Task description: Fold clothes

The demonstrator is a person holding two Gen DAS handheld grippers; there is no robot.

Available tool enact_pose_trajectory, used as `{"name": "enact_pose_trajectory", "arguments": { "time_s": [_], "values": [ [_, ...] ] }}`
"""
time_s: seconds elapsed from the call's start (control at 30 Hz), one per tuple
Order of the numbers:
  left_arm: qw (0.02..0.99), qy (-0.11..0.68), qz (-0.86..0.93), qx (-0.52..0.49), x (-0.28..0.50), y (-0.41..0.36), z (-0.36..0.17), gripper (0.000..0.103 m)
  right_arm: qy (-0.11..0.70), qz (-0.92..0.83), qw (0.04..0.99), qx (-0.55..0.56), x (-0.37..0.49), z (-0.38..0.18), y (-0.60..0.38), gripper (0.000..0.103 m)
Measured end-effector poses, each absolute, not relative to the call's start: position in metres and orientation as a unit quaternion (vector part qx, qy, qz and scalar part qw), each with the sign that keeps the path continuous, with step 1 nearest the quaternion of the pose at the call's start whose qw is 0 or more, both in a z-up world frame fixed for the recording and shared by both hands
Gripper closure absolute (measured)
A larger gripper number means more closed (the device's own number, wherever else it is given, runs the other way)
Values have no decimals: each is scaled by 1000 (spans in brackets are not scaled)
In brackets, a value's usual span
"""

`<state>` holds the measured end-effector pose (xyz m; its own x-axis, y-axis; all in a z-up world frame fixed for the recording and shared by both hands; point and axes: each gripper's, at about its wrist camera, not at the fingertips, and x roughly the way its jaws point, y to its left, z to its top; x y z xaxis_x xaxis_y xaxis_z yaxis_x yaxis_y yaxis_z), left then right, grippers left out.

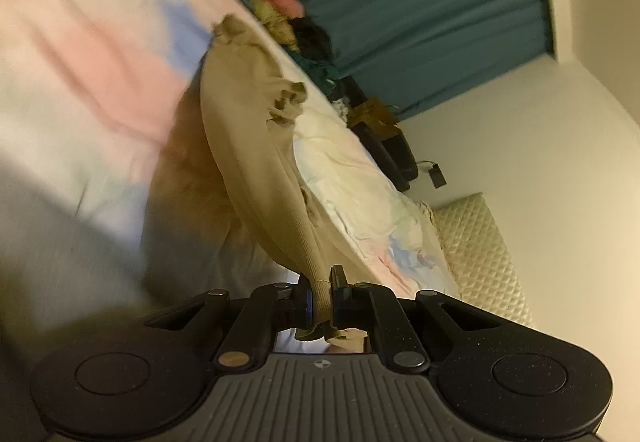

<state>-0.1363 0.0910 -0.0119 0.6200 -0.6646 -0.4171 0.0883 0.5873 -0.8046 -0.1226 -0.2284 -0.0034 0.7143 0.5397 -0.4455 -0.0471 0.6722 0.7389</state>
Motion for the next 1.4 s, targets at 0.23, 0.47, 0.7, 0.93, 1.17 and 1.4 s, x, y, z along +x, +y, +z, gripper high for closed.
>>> {"name": "enact_pose_trajectory", "arguments": {
  "time_s": [0.23,0.47,0.7,0.93,1.17,1.4],
  "values": [
    [847,352,-217,-334,-80,74,13,95,313,149,853,389,-68,-5,-234,96],
    [883,334,-177,-279,33,56,27,95,294,106,857,410,48,-6,-234,96],
    [911,332,-129,-206,147,36,-8,95,304,70,867,389,161,-42,-230,97],
    [913,358,-121,-155,216,22,-73,94,325,49,887,325,226,-91,-227,96],
    [909,381,-119,-124,241,18,-112,92,363,36,898,247,252,-122,-205,96],
    [918,360,-134,-94,220,10,-91,51,341,29,910,234,235,-100,-202,94]
  ]
}}
